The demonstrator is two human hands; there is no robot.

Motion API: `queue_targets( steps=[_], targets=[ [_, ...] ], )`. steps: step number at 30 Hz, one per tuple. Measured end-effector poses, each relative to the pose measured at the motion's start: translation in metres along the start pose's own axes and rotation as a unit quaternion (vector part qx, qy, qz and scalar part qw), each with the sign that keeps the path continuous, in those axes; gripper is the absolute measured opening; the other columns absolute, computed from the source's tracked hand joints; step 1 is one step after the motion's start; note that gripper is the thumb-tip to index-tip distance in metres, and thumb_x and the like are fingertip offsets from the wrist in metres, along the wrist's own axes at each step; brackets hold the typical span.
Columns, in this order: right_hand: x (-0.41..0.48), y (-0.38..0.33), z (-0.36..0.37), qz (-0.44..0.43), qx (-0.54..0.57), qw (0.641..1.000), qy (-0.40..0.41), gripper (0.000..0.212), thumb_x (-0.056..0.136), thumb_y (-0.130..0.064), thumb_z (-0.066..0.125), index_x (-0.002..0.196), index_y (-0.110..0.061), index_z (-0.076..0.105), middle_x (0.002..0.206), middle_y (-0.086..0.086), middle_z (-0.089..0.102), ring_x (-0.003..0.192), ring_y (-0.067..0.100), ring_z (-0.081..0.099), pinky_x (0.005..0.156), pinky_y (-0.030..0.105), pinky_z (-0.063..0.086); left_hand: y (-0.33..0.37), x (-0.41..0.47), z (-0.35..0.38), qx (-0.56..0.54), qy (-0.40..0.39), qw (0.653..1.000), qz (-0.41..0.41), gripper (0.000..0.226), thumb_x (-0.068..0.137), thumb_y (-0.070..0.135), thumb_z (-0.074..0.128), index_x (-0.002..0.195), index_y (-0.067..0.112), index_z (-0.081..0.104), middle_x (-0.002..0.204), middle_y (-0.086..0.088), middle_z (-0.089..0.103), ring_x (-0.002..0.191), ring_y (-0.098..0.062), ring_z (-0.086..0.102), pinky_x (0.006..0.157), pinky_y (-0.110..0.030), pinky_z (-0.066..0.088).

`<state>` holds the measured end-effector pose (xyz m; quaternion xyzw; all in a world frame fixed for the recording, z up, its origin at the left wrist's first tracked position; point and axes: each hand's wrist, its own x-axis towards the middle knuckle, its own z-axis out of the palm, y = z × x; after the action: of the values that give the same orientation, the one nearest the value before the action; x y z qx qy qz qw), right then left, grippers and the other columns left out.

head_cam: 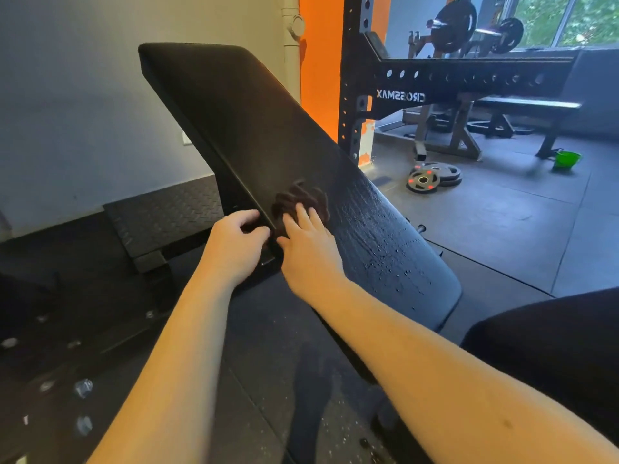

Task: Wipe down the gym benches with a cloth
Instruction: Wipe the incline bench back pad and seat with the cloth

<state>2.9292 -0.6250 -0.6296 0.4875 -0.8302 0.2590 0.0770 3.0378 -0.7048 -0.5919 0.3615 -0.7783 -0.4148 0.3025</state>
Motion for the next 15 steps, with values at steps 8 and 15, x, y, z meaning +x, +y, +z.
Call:
queue_targets(
  steps=[8,15],
  targets=[
    [-0.083,0.02,-0.006,0.066,-0.031,0.997,-0.003,0.053,0.108,-0.033,0.042,0.158,-0.024,0.031,0.169,0.0,0.013,0.157,0.026,0.004,0.127,0.042,0.01,0.003,-0.002,0.014,-0.024,0.013,1.0,-0.003,0.041,0.097,0.025,0.067,0.136,0.028,0.055,0.128,0.003,0.058,0.108,-0.02,0.064,0.096,-0.043,0.057],
    [-0.013,-0.021,0.009,0.013,0.006,0.999,0.042,0.054,0.105,-0.026,0.049,0.157,-0.016,0.034,0.168,0.007,0.02,0.157,0.03,0.006,0.126,0.044,0.009,0.007,-0.004,0.008,-0.005,0.019,1.0,0.009,0.038,0.103,0.026,0.056,0.14,0.023,0.057,0.133,0.003,0.061,0.114,-0.018,0.062,0.098,-0.042,0.055]
  ],
)
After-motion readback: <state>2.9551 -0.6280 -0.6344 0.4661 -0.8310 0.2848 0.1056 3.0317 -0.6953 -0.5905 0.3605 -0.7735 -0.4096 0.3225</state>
